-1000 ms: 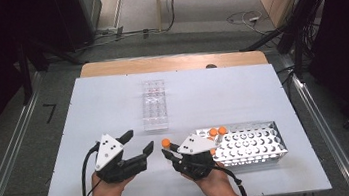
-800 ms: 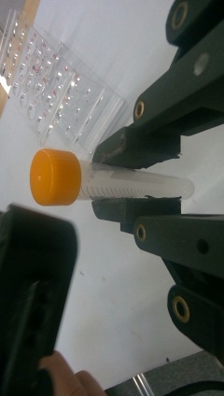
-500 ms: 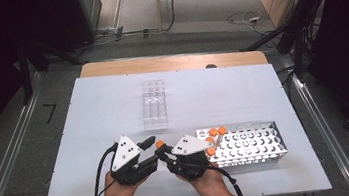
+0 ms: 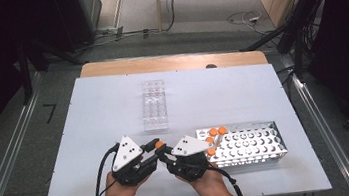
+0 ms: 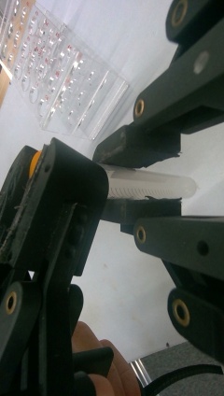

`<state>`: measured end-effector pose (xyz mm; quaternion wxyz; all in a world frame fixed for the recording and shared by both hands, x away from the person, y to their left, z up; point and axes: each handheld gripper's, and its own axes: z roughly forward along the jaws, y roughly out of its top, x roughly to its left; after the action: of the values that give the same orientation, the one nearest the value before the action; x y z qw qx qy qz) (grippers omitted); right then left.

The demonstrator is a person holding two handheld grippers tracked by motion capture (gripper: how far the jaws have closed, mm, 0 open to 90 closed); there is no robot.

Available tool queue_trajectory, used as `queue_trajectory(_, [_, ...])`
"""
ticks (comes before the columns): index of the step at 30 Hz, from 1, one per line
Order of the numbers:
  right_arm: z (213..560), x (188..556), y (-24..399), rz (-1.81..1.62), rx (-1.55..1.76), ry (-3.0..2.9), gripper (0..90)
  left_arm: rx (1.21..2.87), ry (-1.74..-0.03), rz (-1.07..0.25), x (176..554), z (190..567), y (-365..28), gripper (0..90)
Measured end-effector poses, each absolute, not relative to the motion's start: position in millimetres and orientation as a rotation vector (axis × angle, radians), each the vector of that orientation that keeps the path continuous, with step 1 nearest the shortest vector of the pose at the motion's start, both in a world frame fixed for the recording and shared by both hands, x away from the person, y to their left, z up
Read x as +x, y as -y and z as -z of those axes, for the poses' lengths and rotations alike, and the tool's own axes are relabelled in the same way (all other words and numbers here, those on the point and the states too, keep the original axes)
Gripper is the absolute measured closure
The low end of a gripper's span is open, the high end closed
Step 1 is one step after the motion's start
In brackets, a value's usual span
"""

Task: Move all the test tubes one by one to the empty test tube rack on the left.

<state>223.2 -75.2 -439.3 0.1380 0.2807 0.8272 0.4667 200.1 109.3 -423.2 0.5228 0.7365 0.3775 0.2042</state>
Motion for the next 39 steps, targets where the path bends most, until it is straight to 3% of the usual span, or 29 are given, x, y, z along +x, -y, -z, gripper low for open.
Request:
queue_trajectory(4, [437,225,79,-1.374,0.836,-2.4,43.2,1.743,-0.922,-0.494,203,419,-115,70.9])
queue_trajectory(9, [428,223,88,-1.386,0.839,-2.392,29.2,1.716,-0.953,-0.514,208,414,-124,70.9])
queue_trajectory(23, [409,202,112,-1.442,0.786,-2.381,25.9,1.67,-1.027,-0.591,237,387,-145,70.8])
queue_trajectory(39, [398,175,152,-1.493,0.778,-2.352,26.7,1.623,-1.108,-0.692,298,364,-154,70.8])
